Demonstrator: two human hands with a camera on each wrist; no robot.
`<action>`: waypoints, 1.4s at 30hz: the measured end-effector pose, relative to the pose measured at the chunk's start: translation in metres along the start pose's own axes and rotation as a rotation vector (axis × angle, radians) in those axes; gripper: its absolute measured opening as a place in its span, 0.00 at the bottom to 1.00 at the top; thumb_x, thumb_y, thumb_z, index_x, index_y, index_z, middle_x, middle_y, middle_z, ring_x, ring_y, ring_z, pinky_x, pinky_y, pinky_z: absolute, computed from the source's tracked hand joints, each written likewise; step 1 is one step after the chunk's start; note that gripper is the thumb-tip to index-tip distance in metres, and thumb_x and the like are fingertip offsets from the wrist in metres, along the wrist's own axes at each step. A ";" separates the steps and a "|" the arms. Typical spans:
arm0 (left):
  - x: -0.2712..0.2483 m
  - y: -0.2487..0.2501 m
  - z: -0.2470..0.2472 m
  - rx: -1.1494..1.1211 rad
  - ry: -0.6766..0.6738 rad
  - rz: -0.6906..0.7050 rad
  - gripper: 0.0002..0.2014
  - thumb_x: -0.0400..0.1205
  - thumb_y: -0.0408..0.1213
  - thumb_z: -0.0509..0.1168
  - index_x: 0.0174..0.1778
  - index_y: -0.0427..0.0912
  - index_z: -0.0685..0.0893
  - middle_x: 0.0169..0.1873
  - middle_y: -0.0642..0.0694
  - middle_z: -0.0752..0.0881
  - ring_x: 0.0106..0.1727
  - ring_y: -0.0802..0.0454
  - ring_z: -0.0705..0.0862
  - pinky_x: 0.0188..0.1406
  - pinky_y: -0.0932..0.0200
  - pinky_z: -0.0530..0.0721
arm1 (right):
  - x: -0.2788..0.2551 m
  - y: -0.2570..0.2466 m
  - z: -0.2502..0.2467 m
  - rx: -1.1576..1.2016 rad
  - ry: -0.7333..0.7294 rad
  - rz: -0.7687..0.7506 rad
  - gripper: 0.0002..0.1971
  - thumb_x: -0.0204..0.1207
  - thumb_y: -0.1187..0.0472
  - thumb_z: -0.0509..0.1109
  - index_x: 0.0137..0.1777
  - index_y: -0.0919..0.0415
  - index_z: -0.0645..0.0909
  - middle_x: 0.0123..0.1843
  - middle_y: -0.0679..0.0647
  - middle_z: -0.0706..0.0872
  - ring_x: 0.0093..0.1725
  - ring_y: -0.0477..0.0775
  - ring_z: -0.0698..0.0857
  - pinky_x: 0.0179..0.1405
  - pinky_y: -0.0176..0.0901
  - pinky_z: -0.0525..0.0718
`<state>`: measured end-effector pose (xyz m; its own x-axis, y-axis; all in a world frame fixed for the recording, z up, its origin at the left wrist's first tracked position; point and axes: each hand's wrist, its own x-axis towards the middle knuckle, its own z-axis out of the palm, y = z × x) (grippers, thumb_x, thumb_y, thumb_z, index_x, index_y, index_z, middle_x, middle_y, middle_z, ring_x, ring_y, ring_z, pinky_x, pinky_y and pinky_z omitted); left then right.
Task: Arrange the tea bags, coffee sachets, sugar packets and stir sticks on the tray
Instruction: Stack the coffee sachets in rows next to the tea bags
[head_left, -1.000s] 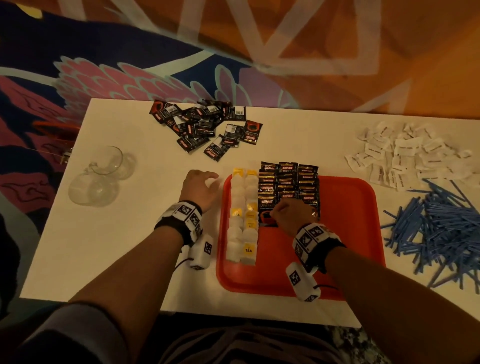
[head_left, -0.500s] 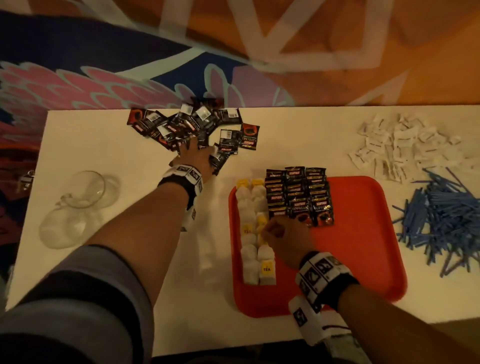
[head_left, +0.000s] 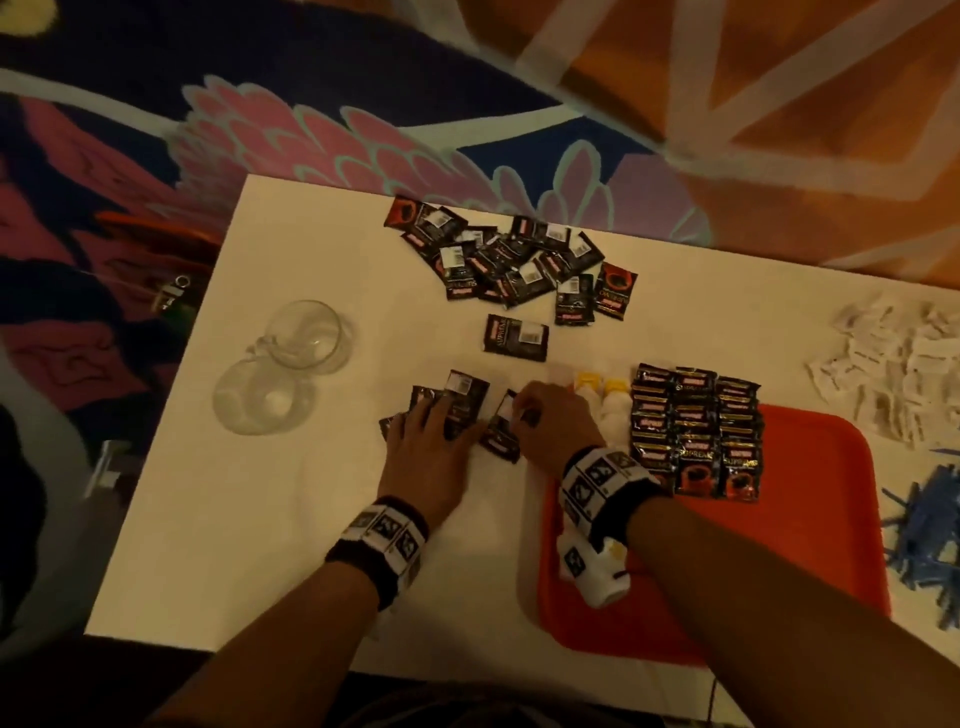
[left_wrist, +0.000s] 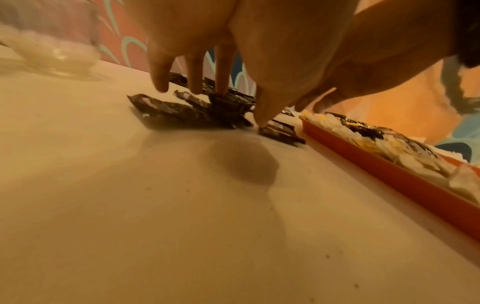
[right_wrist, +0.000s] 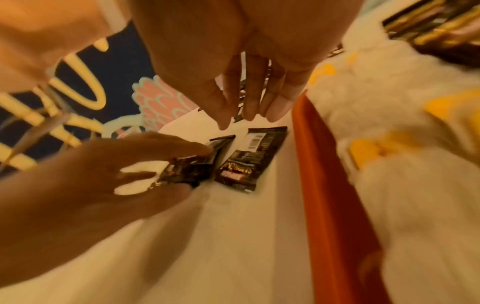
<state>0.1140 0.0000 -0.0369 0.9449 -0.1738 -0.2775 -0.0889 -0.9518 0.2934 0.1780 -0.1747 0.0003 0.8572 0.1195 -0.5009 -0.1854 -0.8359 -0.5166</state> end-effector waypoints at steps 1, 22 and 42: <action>-0.004 -0.007 -0.001 -0.034 0.068 -0.013 0.25 0.77 0.42 0.72 0.72 0.56 0.82 0.74 0.34 0.76 0.72 0.28 0.75 0.67 0.27 0.74 | 0.010 -0.004 0.000 -0.060 -0.019 -0.025 0.15 0.76 0.57 0.71 0.62 0.53 0.80 0.66 0.55 0.80 0.68 0.57 0.76 0.68 0.46 0.74; 0.043 0.024 -0.011 -0.700 -0.149 -0.580 0.26 0.82 0.39 0.68 0.74 0.39 0.69 0.65 0.33 0.75 0.64 0.33 0.79 0.60 0.45 0.81 | 0.046 -0.012 0.033 -0.037 -0.024 0.115 0.24 0.73 0.60 0.74 0.70 0.50 0.79 0.67 0.60 0.76 0.59 0.61 0.82 0.58 0.47 0.84; 0.009 0.015 -0.026 -1.234 -0.080 -0.332 0.26 0.81 0.25 0.69 0.71 0.48 0.68 0.62 0.41 0.83 0.60 0.43 0.86 0.61 0.38 0.86 | 0.000 -0.039 0.026 0.519 -0.214 0.044 0.21 0.74 0.45 0.72 0.59 0.60 0.81 0.51 0.60 0.89 0.52 0.58 0.88 0.57 0.58 0.87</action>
<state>0.1290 -0.0093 -0.0111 0.8402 -0.0299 -0.5415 0.5368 -0.0961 0.8382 0.1726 -0.1279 0.0023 0.7367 0.2414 -0.6316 -0.4775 -0.4757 -0.7387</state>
